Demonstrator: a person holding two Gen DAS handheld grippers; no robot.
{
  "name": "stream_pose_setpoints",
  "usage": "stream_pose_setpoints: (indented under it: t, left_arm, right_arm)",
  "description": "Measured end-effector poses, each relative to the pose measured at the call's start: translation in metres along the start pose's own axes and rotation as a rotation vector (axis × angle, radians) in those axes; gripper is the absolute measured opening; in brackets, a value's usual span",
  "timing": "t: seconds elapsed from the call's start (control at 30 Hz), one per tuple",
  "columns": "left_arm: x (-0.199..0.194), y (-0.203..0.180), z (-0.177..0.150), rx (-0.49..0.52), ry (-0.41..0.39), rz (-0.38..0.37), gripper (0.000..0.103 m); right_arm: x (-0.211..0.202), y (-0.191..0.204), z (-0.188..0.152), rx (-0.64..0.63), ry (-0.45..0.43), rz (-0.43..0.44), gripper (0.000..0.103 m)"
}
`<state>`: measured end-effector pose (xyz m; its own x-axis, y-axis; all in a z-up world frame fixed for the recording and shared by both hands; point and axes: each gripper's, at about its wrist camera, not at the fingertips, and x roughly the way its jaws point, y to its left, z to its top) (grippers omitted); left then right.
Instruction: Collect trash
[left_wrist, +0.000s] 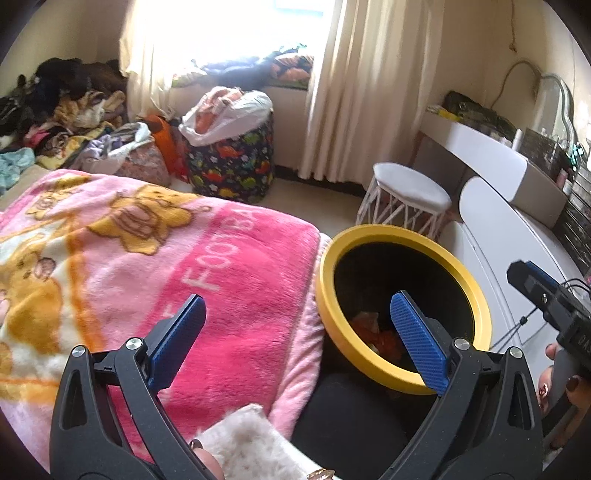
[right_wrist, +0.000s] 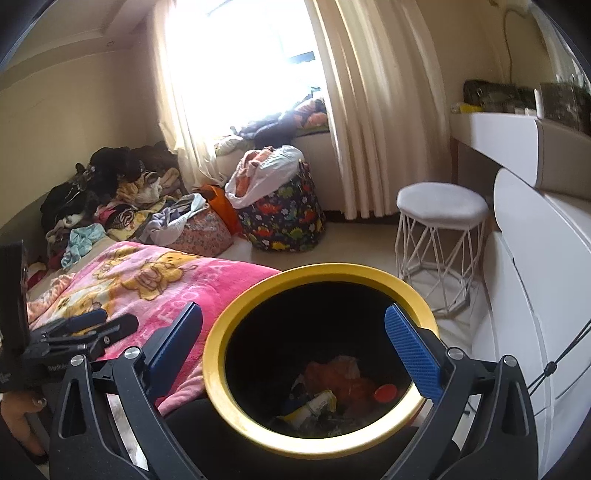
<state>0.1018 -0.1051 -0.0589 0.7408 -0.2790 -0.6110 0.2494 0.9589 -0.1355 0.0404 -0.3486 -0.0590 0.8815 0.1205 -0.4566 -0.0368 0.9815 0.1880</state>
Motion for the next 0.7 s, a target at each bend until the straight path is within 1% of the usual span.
stream_pose_setpoints:
  t: [0.13,0.33,0.5,0.7]
  left_arm:
    - [-0.014,0.007,-0.001,-0.013,-0.057,0.015,0.092]
    - [-0.031,0.005,-0.002,0.021,-0.121,0.03,0.092]
    - [-0.043,0.005,-0.003,0.014,-0.181,0.055,0.092]
    - [-0.054,0.006,-0.004,0.02,-0.229,0.063,0.092]
  right_arm:
    - [-0.012,0.009,-0.003,-0.019,-0.063,0.002,0.096]
    - [-0.031,0.018,-0.002,-0.041,-0.168,0.013,0.096]
    - [-0.047,0.019,-0.004,-0.047,-0.258,-0.003,0.096]
    - [-0.058,0.023,-0.009,-0.069,-0.325,-0.029,0.096]
